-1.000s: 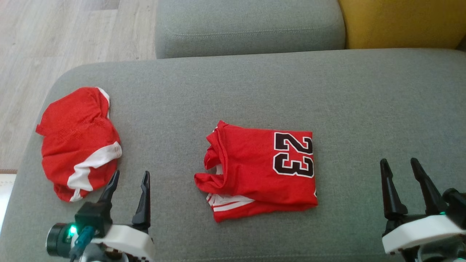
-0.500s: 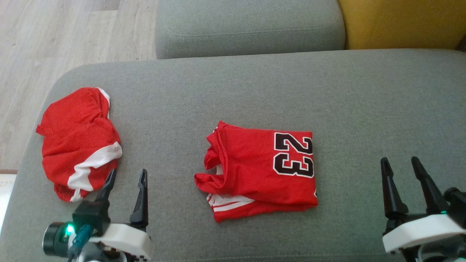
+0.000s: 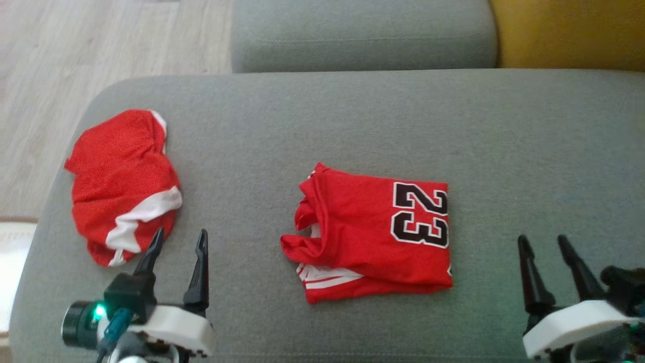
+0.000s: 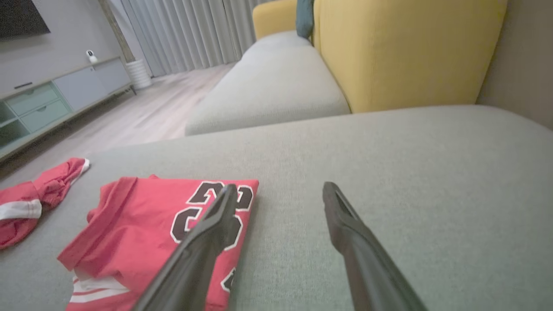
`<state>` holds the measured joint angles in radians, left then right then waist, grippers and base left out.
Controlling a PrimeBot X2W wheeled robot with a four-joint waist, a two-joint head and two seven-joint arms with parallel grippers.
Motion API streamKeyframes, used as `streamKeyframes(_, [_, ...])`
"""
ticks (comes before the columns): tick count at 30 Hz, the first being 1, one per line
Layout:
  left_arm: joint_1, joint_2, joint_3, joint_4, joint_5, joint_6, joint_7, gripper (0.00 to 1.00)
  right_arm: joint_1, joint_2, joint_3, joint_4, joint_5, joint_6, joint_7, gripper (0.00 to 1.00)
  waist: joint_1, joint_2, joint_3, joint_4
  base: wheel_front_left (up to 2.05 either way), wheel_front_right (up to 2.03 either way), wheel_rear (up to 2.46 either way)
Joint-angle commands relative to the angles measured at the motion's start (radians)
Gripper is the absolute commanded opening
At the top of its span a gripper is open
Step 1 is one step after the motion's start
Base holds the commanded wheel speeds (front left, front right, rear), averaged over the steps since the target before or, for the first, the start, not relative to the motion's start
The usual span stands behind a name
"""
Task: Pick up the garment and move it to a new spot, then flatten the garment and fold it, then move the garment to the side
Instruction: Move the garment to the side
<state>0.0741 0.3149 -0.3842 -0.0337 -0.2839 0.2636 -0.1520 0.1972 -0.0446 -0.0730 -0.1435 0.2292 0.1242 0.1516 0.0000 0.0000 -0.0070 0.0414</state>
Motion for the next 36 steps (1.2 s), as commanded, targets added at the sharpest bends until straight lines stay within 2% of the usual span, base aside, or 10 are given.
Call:
streamKeyframes(1, [-0.079,0.021,0.031,-0.041,0.011,-0.001,-0.011,1.0,-0.037,-0.013,0.027,-0.014,0.008,0.007,0.004,1.0,0.0,0.0,0.024,0.026,0.0,0.0,0.0])
streamKeyframes(11, [-0.217,-0.017,0.011,-0.015,0.021,-0.033,-0.068,1.0,-0.211,-0.053,0.063,0.244,0.025,0.007,0.034,1.0,0.0,0.0,0.137,0.173,0.0,0.0,0.0])
streamKeyframes(20, [-0.255,-0.048,0.006,0.022,0.032,-0.054,-0.105,1.0,-0.309,-0.052,0.058,0.463,0.004,0.007,0.069,1.0,0.0,0.0,0.161,0.237,0.0,0.0,0.0])
streamKeyframes(21, [-0.256,-0.05,0.007,0.023,0.034,-0.054,-0.106,1.0,-0.311,-0.05,0.06,0.475,0.007,0.007,0.075,0.83,0.0,0.0,0.162,0.238,0.0,0.0,0.0])
streamKeyframes(23, [-0.257,-0.052,0.009,0.022,0.038,-0.058,-0.108,1.0,-0.313,-0.044,0.062,0.488,0.02,0.007,0.082,0.0,0.0,0.0,0.164,0.238,0.0,0.0,0.0])
streamKeyframes(30, [-0.25,-0.053,0.022,0.015,0.053,-0.075,-0.109,1.0,-0.301,-0.052,0.057,0.414,0.003,0.007,0.033,0.0,0.0,0.0,0.157,0.206,0.0,0.0,0.0])
streamKeyframes(36, [-0.234,-0.049,0.026,0.0,0.057,-0.083,-0.11,1.0,-0.291,-0.058,0.095,0.32,-0.024,0.007,0.04,0.0,0.0,0.0,0.167,0.081,0.0,0.0,0.0])
